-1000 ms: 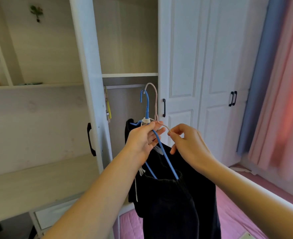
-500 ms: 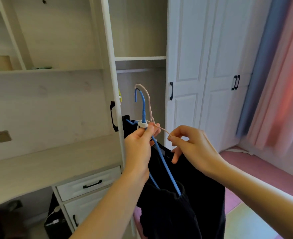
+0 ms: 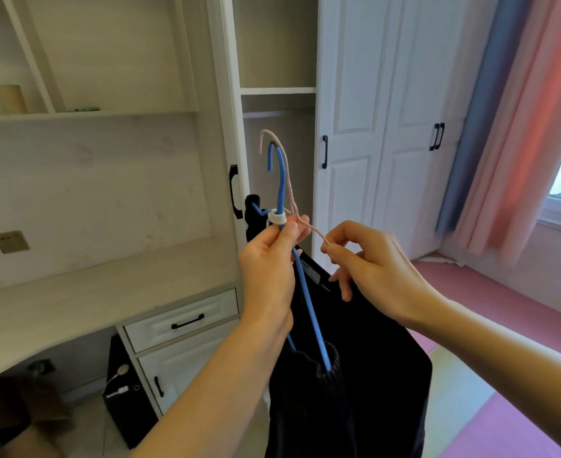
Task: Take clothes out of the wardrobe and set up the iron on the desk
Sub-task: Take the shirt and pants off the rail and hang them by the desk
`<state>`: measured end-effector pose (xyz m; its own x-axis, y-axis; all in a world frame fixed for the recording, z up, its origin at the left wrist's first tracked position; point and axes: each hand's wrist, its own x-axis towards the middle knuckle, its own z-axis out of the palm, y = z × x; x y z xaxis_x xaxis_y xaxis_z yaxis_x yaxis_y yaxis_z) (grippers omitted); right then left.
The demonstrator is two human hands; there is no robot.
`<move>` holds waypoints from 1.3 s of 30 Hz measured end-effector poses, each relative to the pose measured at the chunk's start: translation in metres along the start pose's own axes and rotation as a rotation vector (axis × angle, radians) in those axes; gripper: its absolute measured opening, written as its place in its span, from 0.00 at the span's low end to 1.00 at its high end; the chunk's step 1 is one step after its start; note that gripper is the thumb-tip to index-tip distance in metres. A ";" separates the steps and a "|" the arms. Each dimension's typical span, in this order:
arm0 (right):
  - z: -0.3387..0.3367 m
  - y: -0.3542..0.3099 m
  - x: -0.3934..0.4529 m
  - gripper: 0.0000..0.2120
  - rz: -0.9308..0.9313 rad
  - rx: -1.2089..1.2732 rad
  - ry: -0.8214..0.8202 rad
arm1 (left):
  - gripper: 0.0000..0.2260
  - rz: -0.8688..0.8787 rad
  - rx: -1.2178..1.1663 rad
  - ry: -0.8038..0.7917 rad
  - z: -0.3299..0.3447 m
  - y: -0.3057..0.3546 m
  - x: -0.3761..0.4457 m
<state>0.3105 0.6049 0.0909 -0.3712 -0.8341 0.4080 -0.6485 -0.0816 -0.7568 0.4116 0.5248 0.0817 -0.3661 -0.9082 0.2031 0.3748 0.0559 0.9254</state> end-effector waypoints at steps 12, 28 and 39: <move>0.010 -0.062 -0.043 0.05 -0.108 -0.008 -0.091 | 0.06 0.121 -0.189 0.153 -0.032 0.034 -0.056; 0.114 -0.100 -0.019 0.05 -0.159 0.023 -0.372 | 0.09 0.184 -0.133 0.475 -0.128 0.046 -0.063; 0.242 -0.142 0.013 0.08 -0.090 0.168 -0.721 | 0.13 0.251 0.147 0.777 -0.251 0.050 -0.043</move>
<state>0.5581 0.4736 0.0801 0.2441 -0.9665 0.0798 -0.5241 -0.2007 -0.8277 0.6598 0.4627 0.0395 0.4271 -0.8861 0.1802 0.2318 0.2999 0.9254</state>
